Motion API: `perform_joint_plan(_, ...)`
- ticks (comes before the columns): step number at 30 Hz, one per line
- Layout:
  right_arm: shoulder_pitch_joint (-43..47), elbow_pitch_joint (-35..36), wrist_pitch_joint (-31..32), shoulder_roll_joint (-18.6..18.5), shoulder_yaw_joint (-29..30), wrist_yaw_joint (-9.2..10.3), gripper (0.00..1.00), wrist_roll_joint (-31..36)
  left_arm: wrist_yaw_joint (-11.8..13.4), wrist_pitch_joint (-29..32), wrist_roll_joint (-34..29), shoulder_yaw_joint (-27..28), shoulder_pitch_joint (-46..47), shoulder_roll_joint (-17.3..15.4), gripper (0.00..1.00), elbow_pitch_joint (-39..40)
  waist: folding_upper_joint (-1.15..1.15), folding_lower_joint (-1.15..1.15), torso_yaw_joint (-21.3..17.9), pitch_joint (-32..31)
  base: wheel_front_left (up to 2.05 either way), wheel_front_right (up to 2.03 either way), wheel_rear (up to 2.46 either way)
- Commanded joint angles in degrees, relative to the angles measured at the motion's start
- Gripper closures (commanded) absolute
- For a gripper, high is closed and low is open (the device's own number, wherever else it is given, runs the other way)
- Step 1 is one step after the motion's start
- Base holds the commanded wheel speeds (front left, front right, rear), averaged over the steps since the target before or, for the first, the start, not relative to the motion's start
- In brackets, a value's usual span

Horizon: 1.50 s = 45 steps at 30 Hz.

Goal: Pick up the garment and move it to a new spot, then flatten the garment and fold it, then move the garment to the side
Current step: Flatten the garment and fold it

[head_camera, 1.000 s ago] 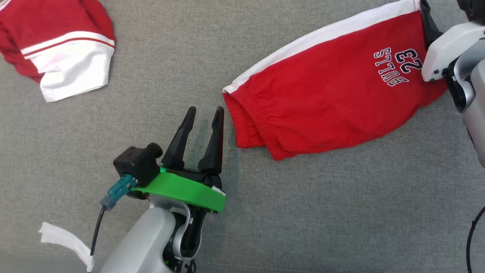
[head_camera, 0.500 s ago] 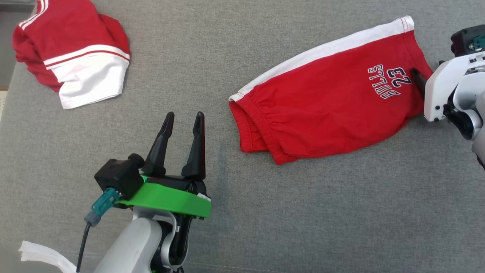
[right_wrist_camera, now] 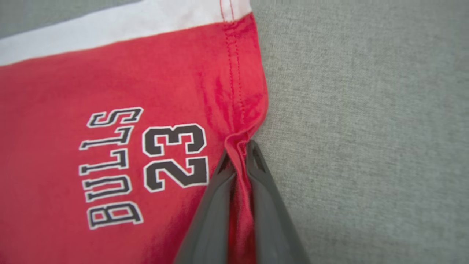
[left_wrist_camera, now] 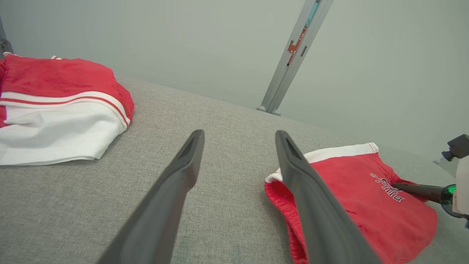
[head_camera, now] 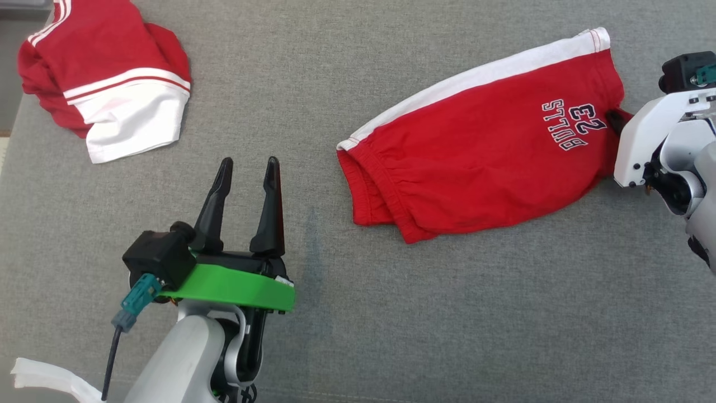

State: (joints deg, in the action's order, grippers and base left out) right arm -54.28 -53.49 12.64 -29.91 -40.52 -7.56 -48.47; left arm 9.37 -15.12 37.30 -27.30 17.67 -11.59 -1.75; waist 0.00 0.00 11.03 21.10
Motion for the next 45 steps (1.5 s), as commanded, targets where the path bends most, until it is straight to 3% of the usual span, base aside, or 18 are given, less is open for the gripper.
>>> perform_joint_plan(1,2.3,-1.0,-1.6,0.3,-0.5,0.14,1.00,-0.1,-0.3,0.0,-0.9,0.3,0.9,-0.1,0.00,-0.2,0.00,0.00,-1.0,-0.6,0.00,0.00,0.00)
perform_joint_plan(13,8.3,2.2,-16.2,2.6,2.3,0.13,1.00,-4.9,-0.9,0.0,-2.4,0.3,0.8,-0.5,0.00,-3.2,0.00,0.00,-10.4,-5.3,0.00,0.00,0.00)
perform_joint_plan(20,13.6,4.8,-21.7,4.0,3.9,0.13,1.00,-6.5,-1.0,0.1,-3.7,-0.6,2.1,-1.0,0.00,-4.8,0.00,0.00,-15.8,-6.7,0.00,0.00,0.00)
perform_joint_plan(24,15.3,3.9,-24.1,5.5,5.2,0.12,1.00,-5.6,-0.6,0.1,-4.4,-1.0,2.4,-0.7,0.00,-5.6,0.00,0.00,-16.9,-6.9,0.00,0.00,0.00)
perform_joint_plan(35,14.9,3.5,-25.0,6.9,6.9,0.12,1.00,-3.5,-0.8,0.0,-4.0,-0.8,1.6,0.0,0.00,-7.1,0.00,0.00,-15.2,-7.6,0.00,0.00,0.00)
perform_joint_plan(45,11.1,12.8,-21.4,8.8,4.6,0.12,1.00,0.2,-0.4,-0.1,-4.8,1.3,-0.5,0.4,0.00,-9.1,0.00,0.00,-9.8,-9.6,0.00,0.00,0.00)
